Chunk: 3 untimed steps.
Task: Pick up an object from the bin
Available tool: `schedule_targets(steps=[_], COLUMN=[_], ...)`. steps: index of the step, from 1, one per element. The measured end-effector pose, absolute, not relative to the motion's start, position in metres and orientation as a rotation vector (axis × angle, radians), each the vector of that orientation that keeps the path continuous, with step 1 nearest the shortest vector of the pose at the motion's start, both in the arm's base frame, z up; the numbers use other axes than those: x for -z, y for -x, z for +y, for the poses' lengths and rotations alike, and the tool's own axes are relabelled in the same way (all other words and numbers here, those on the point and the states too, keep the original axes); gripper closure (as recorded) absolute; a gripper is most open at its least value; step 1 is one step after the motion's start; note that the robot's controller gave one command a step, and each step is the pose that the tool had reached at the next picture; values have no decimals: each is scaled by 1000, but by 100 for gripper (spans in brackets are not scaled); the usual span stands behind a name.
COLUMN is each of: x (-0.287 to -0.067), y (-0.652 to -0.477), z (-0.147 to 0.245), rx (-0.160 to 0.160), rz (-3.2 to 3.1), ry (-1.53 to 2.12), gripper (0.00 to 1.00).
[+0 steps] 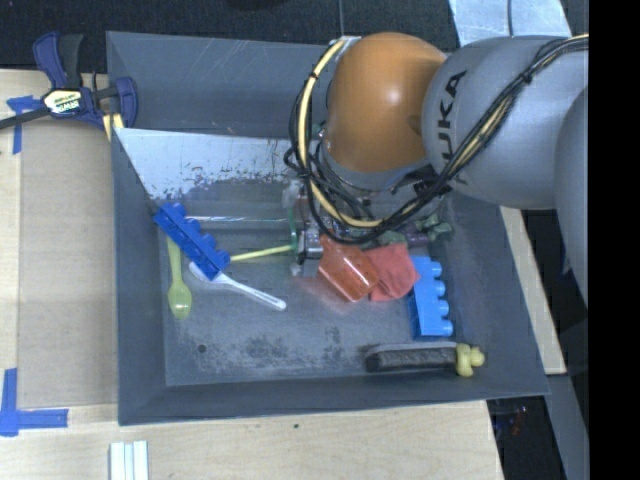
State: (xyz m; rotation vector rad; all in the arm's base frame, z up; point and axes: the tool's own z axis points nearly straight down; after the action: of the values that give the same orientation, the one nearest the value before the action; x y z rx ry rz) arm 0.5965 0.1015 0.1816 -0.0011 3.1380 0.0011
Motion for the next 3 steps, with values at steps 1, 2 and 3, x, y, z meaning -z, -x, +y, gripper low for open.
schedule_targets(steps=[1, 2, 3], x=[-148, -136, -114], y=[-606, -596, -576], z=[55, 29, 3], rx=[-1, 1, 0], rz=[3098, 3073, 3122], ry=[483, 638, 285], gripper=[0, 0, 0])
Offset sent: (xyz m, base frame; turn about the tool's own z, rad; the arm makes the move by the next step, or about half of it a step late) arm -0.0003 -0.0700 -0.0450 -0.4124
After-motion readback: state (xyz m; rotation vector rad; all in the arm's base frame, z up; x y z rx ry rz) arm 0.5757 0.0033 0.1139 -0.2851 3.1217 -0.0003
